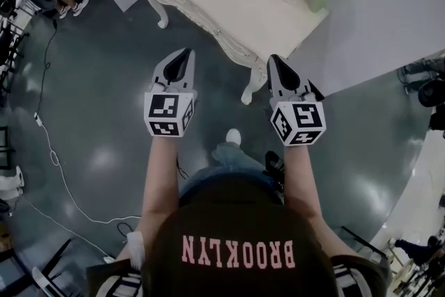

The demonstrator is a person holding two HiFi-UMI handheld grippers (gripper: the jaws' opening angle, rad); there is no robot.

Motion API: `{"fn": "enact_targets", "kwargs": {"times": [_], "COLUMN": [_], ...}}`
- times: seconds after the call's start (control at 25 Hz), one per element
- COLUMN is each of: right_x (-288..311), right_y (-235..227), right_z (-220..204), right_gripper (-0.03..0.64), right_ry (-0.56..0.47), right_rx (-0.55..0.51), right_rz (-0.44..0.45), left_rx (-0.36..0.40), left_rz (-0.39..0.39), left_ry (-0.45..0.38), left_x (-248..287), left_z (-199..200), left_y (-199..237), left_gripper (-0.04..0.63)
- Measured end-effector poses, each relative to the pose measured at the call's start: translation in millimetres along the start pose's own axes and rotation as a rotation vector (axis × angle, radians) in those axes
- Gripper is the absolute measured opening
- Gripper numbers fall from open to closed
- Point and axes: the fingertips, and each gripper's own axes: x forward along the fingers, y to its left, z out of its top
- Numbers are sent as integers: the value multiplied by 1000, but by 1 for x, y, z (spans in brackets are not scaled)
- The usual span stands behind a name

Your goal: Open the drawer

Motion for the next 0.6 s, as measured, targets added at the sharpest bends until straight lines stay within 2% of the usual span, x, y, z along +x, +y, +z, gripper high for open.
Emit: {"fn": "enact_targets", "kwargs": {"times": [0.2, 0.4, 0.6], "right_x": [40, 73, 95], "right_y": [-40, -61, -77], "right_z": [-6, -14, -28], "right_gripper": [-3, -3, -3], "right_ry": [35, 57, 90], "right_rx": [34, 88, 146], "right_rz": [4, 28, 4], "left_rx": [-24, -51, -87], "left_rz": [-2, 3, 2], "left_ry": [6, 3, 38], "left_x": [52, 90, 114], "left_z": [-1, -7, -22], "left_y": [4, 12, 27], "left_gripper": [12, 11, 8]}}
